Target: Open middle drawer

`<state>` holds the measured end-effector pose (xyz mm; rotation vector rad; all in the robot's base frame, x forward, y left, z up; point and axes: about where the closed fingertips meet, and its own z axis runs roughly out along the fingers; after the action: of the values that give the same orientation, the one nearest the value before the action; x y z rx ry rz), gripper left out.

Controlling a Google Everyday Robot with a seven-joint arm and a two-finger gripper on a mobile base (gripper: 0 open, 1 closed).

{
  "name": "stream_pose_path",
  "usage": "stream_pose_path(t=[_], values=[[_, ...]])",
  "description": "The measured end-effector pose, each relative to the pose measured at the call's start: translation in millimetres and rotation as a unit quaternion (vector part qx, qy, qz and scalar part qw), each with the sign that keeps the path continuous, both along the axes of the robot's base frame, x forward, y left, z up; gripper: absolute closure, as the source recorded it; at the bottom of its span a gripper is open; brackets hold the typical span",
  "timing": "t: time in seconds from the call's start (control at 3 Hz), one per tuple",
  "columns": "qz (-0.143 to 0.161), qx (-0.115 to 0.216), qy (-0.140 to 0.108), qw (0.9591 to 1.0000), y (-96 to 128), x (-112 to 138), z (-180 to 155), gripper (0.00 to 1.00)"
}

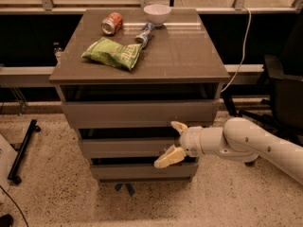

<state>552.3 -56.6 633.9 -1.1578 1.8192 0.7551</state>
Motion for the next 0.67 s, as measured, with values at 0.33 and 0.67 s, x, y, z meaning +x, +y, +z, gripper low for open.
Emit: stream_pose_path(t=[0.33,0.67], values=[[-0.008,0.012,0.017,0.9997,-6.9,4.5,-25.0,0.00],[-0.008,0.013,0.019,0.9997,-6.4,4.2,-26.9,0.00]])
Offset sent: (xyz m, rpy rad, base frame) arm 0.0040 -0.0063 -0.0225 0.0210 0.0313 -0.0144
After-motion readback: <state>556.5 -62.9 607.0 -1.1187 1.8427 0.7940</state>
